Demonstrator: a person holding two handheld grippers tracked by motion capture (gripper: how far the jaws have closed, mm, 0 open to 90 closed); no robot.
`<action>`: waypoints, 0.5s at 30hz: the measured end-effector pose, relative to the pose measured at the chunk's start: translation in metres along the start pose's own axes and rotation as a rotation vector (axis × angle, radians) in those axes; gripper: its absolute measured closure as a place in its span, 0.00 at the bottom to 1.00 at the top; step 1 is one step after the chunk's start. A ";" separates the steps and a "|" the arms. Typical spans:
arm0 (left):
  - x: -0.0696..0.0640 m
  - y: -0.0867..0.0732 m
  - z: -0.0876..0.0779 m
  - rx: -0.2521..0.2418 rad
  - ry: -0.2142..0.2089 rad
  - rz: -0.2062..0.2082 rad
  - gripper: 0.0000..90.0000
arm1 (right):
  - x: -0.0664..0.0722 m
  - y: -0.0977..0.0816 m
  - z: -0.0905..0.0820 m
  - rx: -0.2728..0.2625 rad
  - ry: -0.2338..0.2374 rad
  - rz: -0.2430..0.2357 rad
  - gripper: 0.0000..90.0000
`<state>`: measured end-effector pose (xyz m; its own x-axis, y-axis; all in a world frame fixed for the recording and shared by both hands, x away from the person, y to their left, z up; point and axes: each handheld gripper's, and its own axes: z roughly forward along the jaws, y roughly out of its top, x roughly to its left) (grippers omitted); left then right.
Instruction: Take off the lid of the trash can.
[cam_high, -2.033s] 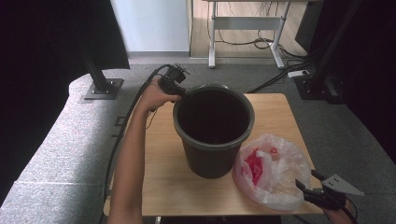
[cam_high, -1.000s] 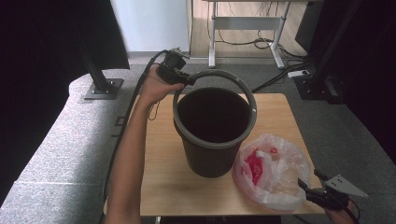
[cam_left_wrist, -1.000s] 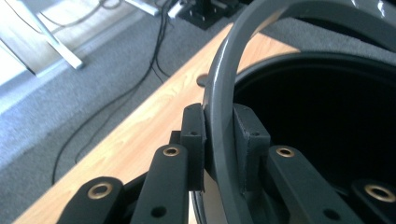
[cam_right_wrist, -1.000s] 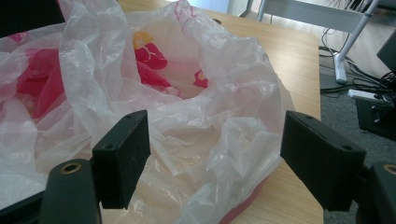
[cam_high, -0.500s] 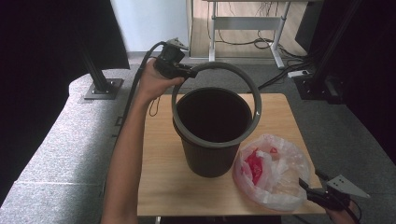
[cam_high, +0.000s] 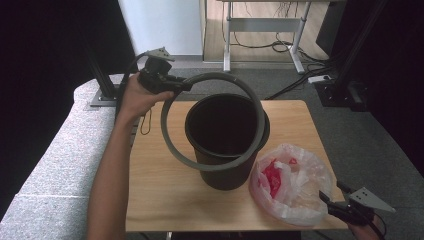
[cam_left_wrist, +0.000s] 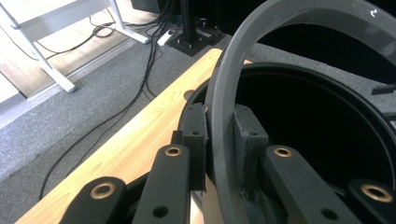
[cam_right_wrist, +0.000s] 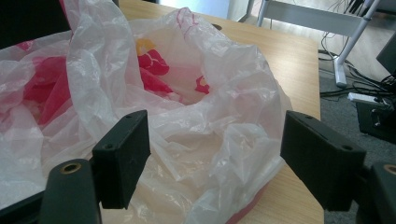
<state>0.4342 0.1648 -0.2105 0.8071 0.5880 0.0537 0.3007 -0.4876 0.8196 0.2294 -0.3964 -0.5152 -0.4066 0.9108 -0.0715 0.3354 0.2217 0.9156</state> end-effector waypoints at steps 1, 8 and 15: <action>0.001 -0.003 -0.002 0.001 -0.003 -0.003 0.86 | 0.000 0.000 0.000 -0.001 0.001 0.000 0.26; 0.005 -0.026 -0.016 -0.008 -0.012 -0.013 0.86 | 0.001 0.001 0.001 0.002 0.002 -0.005 0.26; 0.004 -0.043 -0.027 -0.010 -0.024 -0.016 0.86 | 0.001 0.003 -0.001 -0.005 0.001 -0.005 0.26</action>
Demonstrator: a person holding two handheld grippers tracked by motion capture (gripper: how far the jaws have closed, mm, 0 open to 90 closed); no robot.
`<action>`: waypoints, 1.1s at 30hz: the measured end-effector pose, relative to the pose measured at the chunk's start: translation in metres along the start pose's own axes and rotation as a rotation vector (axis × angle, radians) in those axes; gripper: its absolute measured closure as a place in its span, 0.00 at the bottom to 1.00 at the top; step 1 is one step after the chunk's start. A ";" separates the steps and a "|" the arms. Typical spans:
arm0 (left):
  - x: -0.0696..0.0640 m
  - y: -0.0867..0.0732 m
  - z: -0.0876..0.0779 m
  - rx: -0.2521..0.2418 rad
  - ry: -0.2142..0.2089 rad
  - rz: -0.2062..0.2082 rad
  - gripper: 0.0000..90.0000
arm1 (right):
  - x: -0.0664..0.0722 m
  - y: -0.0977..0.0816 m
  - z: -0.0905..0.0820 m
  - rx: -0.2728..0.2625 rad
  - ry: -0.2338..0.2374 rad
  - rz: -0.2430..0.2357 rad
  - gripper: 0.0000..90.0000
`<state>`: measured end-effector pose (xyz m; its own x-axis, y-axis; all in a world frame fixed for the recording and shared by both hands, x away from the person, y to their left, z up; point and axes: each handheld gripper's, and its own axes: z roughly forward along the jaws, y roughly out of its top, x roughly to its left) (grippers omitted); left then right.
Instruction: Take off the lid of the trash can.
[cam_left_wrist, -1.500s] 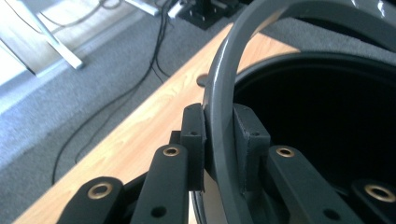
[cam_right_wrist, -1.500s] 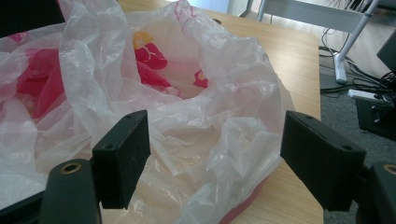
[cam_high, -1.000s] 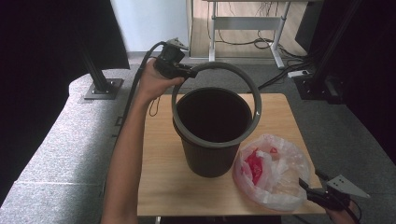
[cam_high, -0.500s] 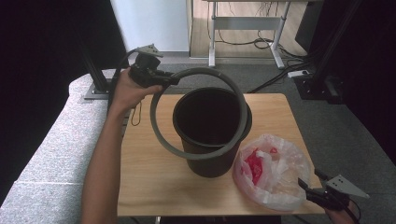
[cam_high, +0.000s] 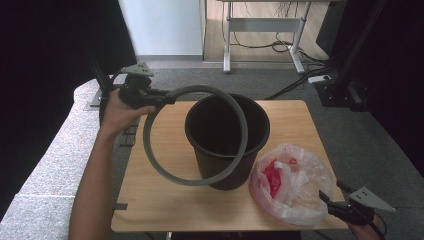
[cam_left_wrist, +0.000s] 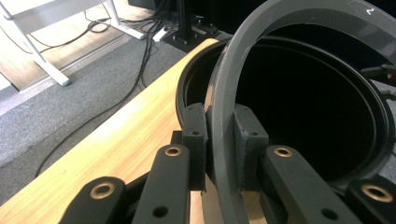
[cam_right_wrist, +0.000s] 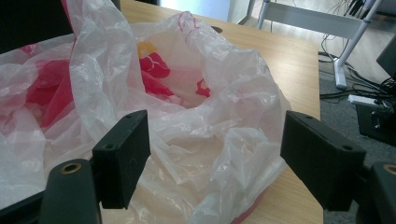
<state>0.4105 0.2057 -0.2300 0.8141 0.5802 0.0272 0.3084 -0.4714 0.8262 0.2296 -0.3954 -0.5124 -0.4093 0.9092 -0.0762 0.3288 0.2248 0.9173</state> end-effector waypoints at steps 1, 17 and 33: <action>-0.001 -0.006 -0.003 0.004 -0.004 -0.001 0.86 | 0.000 0.000 0.000 -0.001 0.000 -0.001 0.26; -0.001 -0.056 -0.029 0.008 0.002 -0.025 0.86 | 0.004 0.002 0.003 0.009 0.014 -0.007 0.27; -0.001 -0.114 -0.043 0.014 0.011 -0.047 0.86 | 0.007 0.003 0.005 0.016 0.022 -0.015 0.27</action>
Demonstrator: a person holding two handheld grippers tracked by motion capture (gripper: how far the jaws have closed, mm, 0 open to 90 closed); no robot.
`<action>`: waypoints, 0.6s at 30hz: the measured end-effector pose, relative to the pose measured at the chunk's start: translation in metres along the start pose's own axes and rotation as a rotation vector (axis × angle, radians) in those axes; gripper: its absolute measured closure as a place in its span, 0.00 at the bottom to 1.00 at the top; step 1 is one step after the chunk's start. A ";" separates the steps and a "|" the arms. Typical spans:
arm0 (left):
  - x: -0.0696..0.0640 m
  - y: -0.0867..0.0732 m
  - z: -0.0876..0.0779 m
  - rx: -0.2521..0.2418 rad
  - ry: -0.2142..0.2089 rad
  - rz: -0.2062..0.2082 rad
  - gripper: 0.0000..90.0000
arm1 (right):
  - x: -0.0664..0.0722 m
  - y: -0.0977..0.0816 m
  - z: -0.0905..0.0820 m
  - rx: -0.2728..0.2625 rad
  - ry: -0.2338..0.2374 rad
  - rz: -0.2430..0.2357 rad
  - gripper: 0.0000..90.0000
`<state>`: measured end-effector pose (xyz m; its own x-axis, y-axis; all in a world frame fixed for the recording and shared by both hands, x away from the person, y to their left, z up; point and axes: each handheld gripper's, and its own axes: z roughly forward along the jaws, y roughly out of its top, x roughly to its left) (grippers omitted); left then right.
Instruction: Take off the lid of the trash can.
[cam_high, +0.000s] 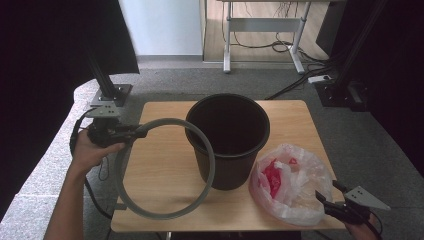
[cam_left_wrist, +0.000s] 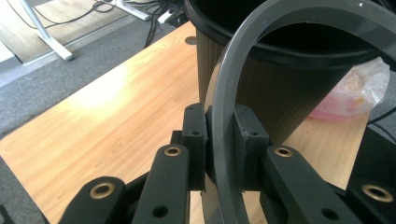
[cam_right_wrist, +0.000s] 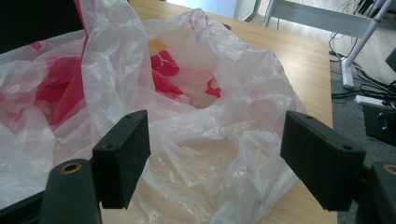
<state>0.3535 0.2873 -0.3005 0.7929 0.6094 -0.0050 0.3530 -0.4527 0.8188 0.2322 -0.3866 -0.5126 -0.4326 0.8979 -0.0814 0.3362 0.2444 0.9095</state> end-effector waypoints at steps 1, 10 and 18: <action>0.000 -0.003 -0.001 -0.004 -0.002 -0.001 0.86 | 0.000 0.000 0.000 0.001 -0.001 0.001 0.26; 0.001 -0.019 -0.014 -0.019 -0.004 -0.011 0.86 | 0.001 0.000 0.002 0.007 0.001 -0.001 0.26; 0.006 -0.039 -0.011 -0.002 -0.009 -0.031 0.86 | 0.001 -0.001 0.003 0.010 0.004 -0.006 0.26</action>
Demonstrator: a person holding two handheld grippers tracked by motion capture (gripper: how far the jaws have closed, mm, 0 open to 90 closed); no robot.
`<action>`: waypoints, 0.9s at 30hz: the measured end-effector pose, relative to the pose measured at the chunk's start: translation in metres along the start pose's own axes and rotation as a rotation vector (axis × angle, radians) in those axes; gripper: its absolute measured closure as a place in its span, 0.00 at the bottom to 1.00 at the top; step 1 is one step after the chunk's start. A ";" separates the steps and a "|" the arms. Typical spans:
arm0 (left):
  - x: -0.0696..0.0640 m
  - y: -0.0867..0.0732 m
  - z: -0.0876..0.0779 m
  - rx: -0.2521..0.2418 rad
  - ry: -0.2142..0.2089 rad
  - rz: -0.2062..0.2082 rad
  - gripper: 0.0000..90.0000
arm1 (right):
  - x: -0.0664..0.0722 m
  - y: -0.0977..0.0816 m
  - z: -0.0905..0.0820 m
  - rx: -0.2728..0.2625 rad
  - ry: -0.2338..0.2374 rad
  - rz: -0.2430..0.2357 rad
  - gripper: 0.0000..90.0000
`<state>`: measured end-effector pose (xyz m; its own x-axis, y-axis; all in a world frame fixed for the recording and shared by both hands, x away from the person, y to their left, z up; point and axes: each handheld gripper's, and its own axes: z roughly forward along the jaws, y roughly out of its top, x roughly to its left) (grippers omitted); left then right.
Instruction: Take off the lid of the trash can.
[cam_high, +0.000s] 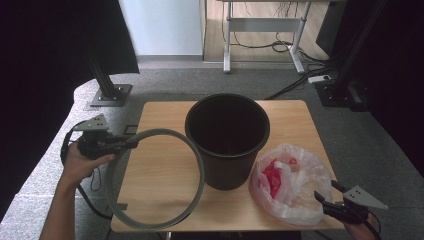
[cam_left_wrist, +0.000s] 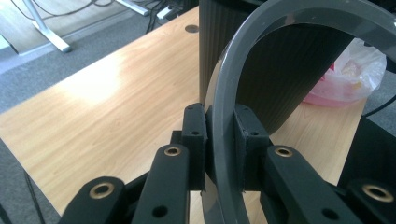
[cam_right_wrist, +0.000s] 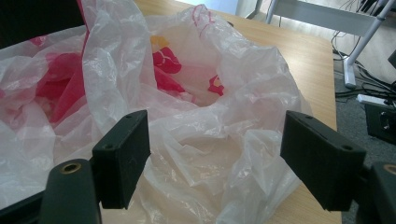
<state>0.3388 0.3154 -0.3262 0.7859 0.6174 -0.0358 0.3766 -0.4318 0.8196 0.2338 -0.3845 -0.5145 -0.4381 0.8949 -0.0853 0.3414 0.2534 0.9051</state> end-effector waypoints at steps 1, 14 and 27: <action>0.001 -0.003 0.002 0.004 0.000 -0.004 0.86 | 0.000 0.000 0.000 0.001 0.000 0.000 0.26; 0.020 -0.039 0.027 0.039 -0.002 -0.053 0.85 | -0.001 -0.001 0.000 0.004 -0.002 0.002 0.26; 0.051 -0.090 0.069 0.053 0.000 -0.144 0.85 | -0.004 -0.003 -0.001 0.006 -0.012 0.007 0.26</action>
<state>0.3788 0.3401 -0.4410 0.7215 0.6758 -0.1508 0.5112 -0.3729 0.7743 0.2336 -0.3889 -0.5161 -0.4257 0.9010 -0.0843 0.3489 0.2494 0.9034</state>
